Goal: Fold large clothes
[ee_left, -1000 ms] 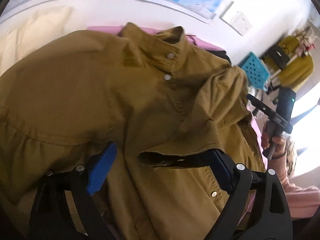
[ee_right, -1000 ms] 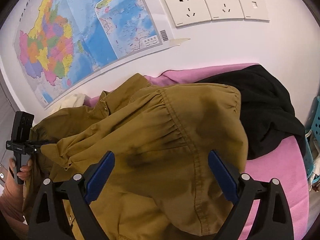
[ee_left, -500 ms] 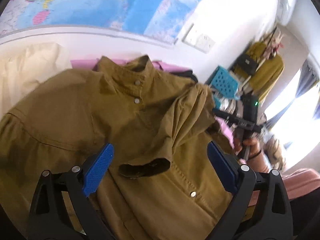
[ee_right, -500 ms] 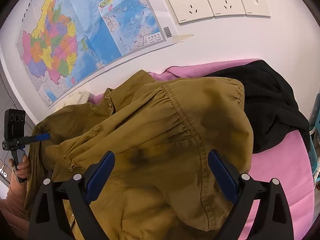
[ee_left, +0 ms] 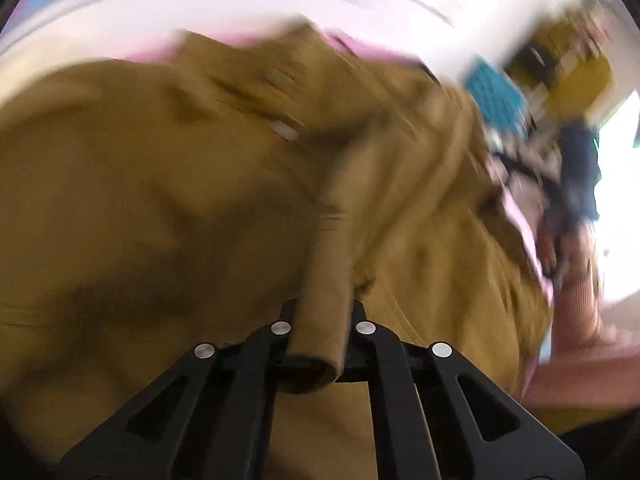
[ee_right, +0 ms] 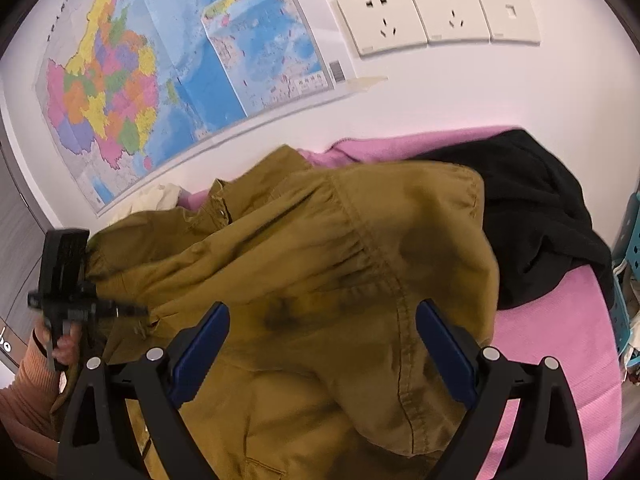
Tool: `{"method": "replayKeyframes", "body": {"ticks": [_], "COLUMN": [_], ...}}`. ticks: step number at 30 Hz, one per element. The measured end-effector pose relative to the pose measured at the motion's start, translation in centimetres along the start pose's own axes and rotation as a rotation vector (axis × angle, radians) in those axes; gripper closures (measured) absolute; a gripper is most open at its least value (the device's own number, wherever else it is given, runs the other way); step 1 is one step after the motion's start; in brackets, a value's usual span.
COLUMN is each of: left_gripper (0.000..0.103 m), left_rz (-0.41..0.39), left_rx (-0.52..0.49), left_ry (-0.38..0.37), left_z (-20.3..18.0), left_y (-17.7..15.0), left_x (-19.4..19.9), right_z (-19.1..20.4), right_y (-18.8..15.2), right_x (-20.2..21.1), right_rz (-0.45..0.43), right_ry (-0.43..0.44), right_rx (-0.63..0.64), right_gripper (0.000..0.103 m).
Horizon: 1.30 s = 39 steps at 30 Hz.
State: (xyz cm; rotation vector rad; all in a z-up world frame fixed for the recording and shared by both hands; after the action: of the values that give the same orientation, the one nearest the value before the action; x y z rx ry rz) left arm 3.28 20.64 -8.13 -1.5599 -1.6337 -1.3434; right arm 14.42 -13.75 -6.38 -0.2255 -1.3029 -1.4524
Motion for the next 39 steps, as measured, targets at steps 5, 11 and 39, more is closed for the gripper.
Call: {"method": "replayKeyframes", "body": {"ticks": [5, 11, 39], "left_gripper": [0.099, 0.098, 0.028], "left_rz": [-0.048, 0.017, -0.011], "left_rx": [0.278, 0.256, 0.240], "left_ry": [-0.023, 0.048, 0.090], "left_z": [6.8, 6.2, 4.5], "left_y": [0.3, 0.4, -1.6], "left_x": [3.2, 1.5, 4.3], "right_z": [0.4, 2.2, 19.8], "right_y": [1.0, 3.5, 4.0], "right_x": [0.7, -0.8, -13.9], "right_rz": [-0.033, -0.038, 0.228], "right_ry": [-0.008, 0.019, 0.053], "right_rx": [0.027, 0.063, 0.437], "right_gripper": [0.011, 0.023, 0.035]}}
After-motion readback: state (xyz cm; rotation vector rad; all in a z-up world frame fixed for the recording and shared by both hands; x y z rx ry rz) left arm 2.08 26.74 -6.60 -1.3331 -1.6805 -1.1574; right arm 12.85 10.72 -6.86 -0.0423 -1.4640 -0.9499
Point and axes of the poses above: each gripper's, at about its wrist camera, not at the fingertips, and x roughly against the way its jaws point, z to its left, y to its top, the point moved 7 cm from there along -x, roughly the way its jaws point, and after that the axes turned 14 degrees about z, right-handed, at the moved point
